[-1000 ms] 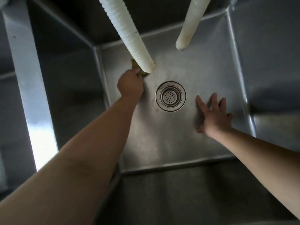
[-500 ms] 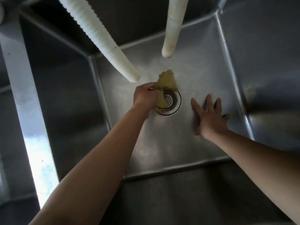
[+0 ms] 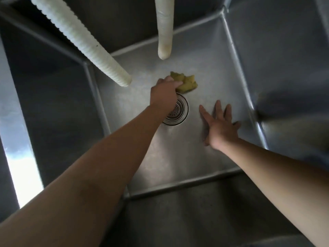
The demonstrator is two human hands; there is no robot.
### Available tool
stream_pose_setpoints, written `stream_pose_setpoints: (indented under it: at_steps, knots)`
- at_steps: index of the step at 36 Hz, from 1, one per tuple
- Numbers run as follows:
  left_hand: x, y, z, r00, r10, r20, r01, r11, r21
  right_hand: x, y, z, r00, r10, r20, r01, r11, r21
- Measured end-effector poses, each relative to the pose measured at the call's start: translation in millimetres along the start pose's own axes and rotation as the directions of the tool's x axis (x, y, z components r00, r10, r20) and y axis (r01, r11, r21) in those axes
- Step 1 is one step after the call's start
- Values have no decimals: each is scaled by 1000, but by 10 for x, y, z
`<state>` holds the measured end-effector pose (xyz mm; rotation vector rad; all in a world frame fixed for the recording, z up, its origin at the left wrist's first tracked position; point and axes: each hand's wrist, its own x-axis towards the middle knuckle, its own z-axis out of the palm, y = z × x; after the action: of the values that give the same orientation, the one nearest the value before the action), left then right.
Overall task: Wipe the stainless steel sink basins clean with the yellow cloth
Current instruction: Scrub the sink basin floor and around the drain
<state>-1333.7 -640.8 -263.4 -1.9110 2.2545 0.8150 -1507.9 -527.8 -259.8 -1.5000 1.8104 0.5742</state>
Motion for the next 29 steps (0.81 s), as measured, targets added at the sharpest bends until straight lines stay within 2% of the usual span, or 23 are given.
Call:
stream_pose_setpoints:
  at_steps: [2,6,9,11,13,16,18,21,24,27,29]
  knots:
    - [-93,78,55,996,79,45,-82,995,57,6,-7,5,1000,-2,-8,2,1000,-11]
    - [-261,100,117,957,201,210,-208,978,10,13,4,5,1000,4,3,-4,1000,-24]
    - [-404,-6,81,934,205,294,-191,979,-76,10,16,-3,1000,0,13,0,1000,-6]
    - [-527,-75,10,954,175,242,-129,973,-194,2,20,-2,1000,-11,10,11,1000,6]
    - [-650,-145,-80,983,102,150,-53,952,-302,-4,28,-4,1000,-16,18,16,1000,15]
    - [-812,-271,-285,995,-96,29,98,881,-462,-12,37,-9,1000,-15,17,15,1000,13]
    - [-909,-389,-424,967,-254,-16,199,794,-574,-18,31,-16,1000,-9,16,8,1000,10]
    - [-1034,-568,-548,867,-498,-20,341,622,-705,-31,21,-23,1000,-6,12,6,1000,11]
    - [-1169,-759,-498,778,-628,-18,440,566,-697,-56,12,-36,1000,-5,11,5,1000,14]
    - [-1326,-828,-289,671,-736,95,629,497,-598,-77,7,-58,1000,-7,10,7,1000,23]
    - [-1424,-696,-154,645,-746,165,697,486,-526,-81,0,-67,1000,-10,16,10,1000,21]
